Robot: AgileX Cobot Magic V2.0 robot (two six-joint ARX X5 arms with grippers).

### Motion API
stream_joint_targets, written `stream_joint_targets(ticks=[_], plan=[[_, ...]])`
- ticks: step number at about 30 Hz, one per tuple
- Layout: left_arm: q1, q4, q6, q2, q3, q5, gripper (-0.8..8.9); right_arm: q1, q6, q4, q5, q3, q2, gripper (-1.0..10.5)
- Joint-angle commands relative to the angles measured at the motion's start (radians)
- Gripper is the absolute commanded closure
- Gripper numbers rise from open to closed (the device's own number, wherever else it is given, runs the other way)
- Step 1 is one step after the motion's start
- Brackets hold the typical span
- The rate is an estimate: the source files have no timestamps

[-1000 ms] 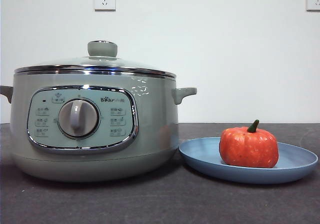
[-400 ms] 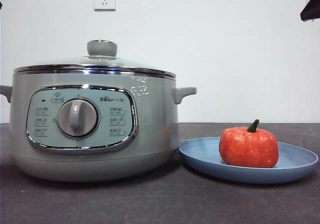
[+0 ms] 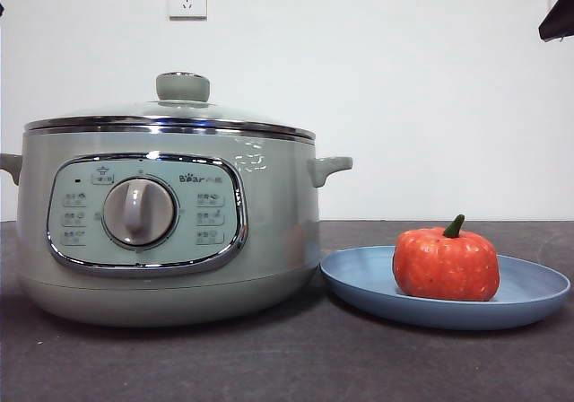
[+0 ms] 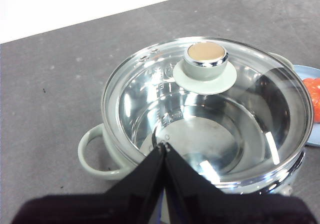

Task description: Take the pumpkin out from the steamer,put the pumpkin in the blue plate,close the lid

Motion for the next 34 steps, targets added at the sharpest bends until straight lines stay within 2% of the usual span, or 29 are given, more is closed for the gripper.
stream_joint_targets(ticks=[1, 4, 8, 13, 17, 23, 26, 34], plan=[[0.027, -0.051, 0.079, -0.083, -0.003, -0.044, 8.16, 0.0, 0.01, 0.006, 0.003, -0.005, -0.002, 9.5], [0.1, -0.078, 0.069, -0.211, -0.005, -0.039, 8.16, 0.0, 0.01, 0.005, 0.004, -0.005, -0.002, 9.5], [0.235, -0.035, 0.055, -0.349, -0.026, -0.02, 8.16, 0.0, 0.01, 0.005, 0.003, -0.005, -0.001, 9.5], [0.373, 0.002, 0.058, -0.427, -0.112, -0.02, 8.16, 0.0, 0.01, -0.017, 0.003, -0.005, -0.002, 9.5], [0.438, 0.101, 0.056, -0.441, -0.252, -0.015, 8.16, 0.0, 0.01, -0.041, 0.003, -0.005, -0.001, 9.5], [0.457, 0.303, 0.054, -0.441, -0.486, 0.033, 8.16, 0.0, 0.01, -0.068, 0.003, -0.005, -0.002, 9.5], [0.457, 0.372, 0.023, -0.441, -0.572, 0.033, 8.16, 0.0, 0.01, -0.07, 0.003, -0.005, -0.001, 9.5], [0.459, 0.345, -0.026, -0.442, -0.618, 0.033, 8.16, 0.0, 0.01, -0.07, 0.003, -0.005, -0.002, 9.5]])
